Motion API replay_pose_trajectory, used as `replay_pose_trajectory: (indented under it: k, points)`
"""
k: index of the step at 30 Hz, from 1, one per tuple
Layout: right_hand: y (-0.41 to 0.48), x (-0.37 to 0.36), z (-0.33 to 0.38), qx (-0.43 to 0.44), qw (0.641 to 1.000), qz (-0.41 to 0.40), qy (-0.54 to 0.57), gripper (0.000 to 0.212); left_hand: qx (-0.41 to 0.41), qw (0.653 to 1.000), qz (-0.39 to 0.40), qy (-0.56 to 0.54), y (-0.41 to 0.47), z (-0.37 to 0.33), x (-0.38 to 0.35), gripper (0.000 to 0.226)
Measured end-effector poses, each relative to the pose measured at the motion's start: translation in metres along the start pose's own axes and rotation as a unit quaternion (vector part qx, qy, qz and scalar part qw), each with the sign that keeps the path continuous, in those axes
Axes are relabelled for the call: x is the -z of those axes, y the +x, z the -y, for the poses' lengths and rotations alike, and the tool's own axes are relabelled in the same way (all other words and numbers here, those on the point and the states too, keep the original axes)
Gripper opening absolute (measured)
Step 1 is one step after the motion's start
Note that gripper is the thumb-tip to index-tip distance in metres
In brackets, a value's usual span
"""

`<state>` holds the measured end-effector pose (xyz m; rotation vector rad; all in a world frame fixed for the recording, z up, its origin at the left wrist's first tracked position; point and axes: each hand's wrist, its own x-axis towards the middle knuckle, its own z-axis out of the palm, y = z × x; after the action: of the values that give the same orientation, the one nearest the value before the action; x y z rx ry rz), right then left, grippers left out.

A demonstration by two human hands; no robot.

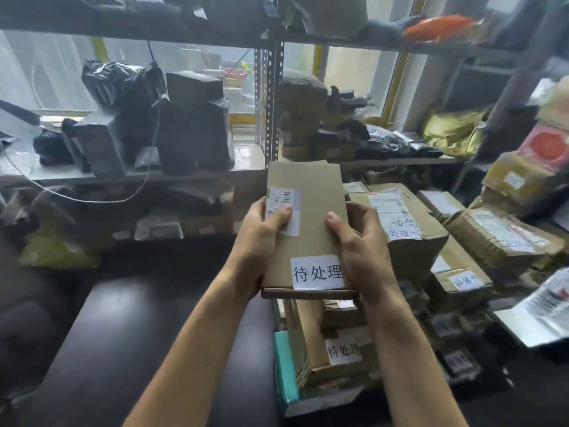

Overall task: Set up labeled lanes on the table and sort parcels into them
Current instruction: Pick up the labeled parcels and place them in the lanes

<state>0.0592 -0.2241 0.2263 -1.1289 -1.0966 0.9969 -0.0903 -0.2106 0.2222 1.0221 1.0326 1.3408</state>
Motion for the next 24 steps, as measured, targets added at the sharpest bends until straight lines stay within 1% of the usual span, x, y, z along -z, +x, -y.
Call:
replay_pose_trajectory:
  k: [5, 8, 11, 13, 17, 20, 22, 24]
  points:
    - [0.07, 0.008, -0.001, -0.023, 1.0, 0.004, -0.002, 0.029, -0.018, 0.999, -0.031, 0.014, 0.064, -0.008, -0.028, 0.024]
    - [0.121, 0.011, 0.006, -0.031, 1.0, 0.004, 0.0, 0.028, -0.036, 0.996, -0.08, 0.024, 0.11, -0.016, -0.04, 0.028]
    - [0.168, 0.012, 0.014, -0.036, 0.998, 0.018, -0.052, 0.029, -0.041, 0.99, -0.129, 0.029, 0.149, -0.023, -0.051, 0.034]
    - [0.193, 0.012, 0.017, -0.039, 0.996, 0.045, -0.066, 0.017, -0.034, 0.987, -0.151, 0.036, 0.17, -0.024, -0.059, 0.035]
    - [0.224, 0.012, 0.012, -0.048, 0.991, 0.071, -0.103, 0.028, 0.005, 0.981, -0.182, 0.068, 0.203, -0.015, -0.066, 0.032]
    - [0.239, 0.011, 0.003, -0.066, 0.986, 0.103, -0.116, 0.024, 0.024, 0.973, -0.208, 0.102, 0.219, -0.007, -0.068, 0.024]
    - [0.245, 0.009, -0.006, -0.081, 0.983, 0.118, -0.113, 0.022, 0.03, 0.97, -0.209, 0.122, 0.224, 0.001, -0.065, 0.027]
    - [0.247, 0.008, -0.015, -0.091, 0.98, 0.145, -0.103, 0.022, 0.023, 0.968, -0.215, 0.128, 0.224, 0.007, -0.062, 0.024]
